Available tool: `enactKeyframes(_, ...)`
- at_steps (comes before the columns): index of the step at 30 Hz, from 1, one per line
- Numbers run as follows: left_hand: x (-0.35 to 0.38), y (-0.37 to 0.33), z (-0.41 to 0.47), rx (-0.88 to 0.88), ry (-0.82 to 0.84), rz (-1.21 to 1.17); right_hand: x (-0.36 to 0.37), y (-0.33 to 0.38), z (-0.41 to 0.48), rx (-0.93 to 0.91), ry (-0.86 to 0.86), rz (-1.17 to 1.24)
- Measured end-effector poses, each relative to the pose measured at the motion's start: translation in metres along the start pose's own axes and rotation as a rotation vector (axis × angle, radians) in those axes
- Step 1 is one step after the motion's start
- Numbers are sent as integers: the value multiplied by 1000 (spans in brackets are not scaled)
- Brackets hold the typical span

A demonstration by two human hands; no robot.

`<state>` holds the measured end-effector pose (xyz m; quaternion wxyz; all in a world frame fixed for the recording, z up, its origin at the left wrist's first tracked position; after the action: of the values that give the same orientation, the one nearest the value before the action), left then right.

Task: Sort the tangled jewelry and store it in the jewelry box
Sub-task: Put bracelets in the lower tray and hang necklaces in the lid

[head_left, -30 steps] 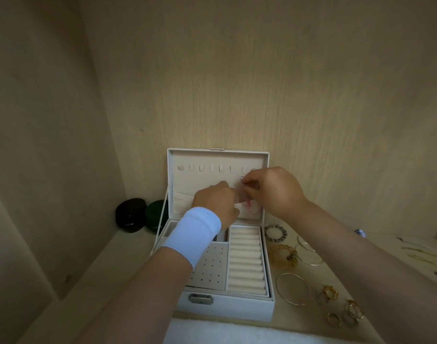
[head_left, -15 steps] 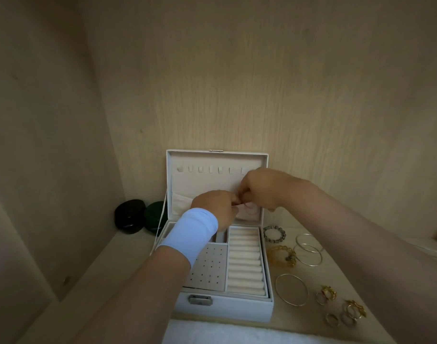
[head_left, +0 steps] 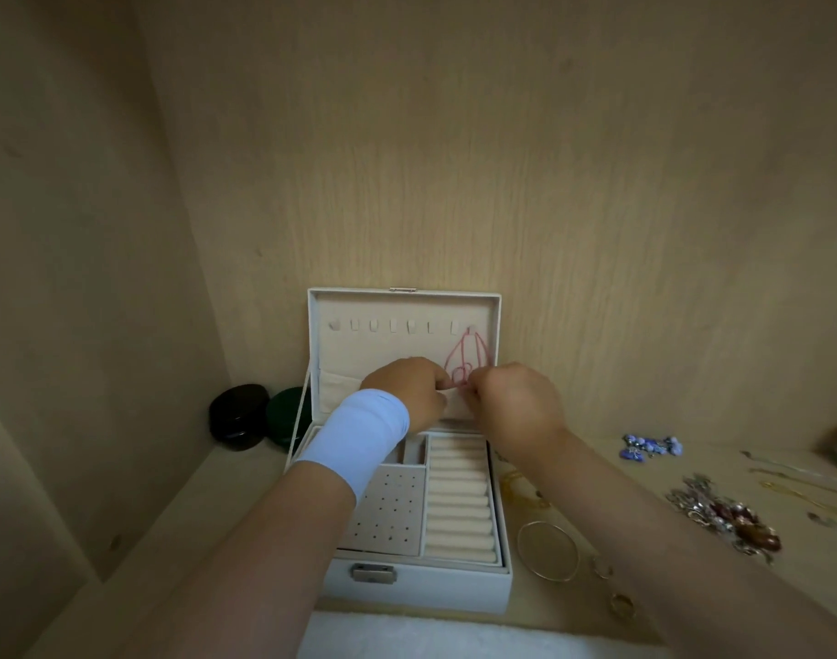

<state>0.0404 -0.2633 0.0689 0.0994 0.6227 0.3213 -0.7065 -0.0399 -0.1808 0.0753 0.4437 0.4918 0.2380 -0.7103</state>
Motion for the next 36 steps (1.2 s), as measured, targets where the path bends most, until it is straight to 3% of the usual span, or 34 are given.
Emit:
enactKeyframes(5, -4, 10, -6, 24, -73, -37, -26, -1, 20, -60, -121, 303)
enactKeyframes(9, -7, 8, -12, 53, -160, 43, -4, 25, 27, -222, 153, 57)
enactKeyframes(11, -9, 9, -12, 71, -216, 60, 14, 26, 26, -191, 328, -31)
enactKeyframes(15, -4, 10, -11, 102, -200, -80, 9, 26, 29, -118, 500, 200)
enactKeyframes(17, -1, 8, -7, 114, -177, -123, -8, 18, 32, -53, 450, 382)
enactKeyframes(20, 3, 1, 1, 128, -170, 47, -33, -1, 36, -7, 293, 466)
enactKeyframes(24, 8, -6, 12, 93, -98, 71, -50, -2, 22, -145, 77, 348)
enactKeyframes(27, 7, -4, 16, 45, -86, 10, -25, 9, 6, -249, 105, 323)
enactKeyframes(29, 5, 8, 15, 2, -94, -167, -9, 16, 3, -298, 99, 278)
enactKeyframes(32, 5, 23, 9, -29, -88, -432, 8, 25, 2, -343, 126, -56)
enactKeyframes(36, -5, 22, 1, 27, -177, -318, 6, 40, 5, -299, 164, -371)
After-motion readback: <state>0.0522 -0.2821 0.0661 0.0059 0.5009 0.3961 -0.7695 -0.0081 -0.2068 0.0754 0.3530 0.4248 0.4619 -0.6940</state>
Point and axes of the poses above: each hand's wrist, its own z-axis towards the middle knuckle, its own x-axis out of the palm, y = z × x, the point moved 9 cm from there along z, towards the middle knuckle, and after that the axes turned 3 degrees about x, right-handed, at the moved point
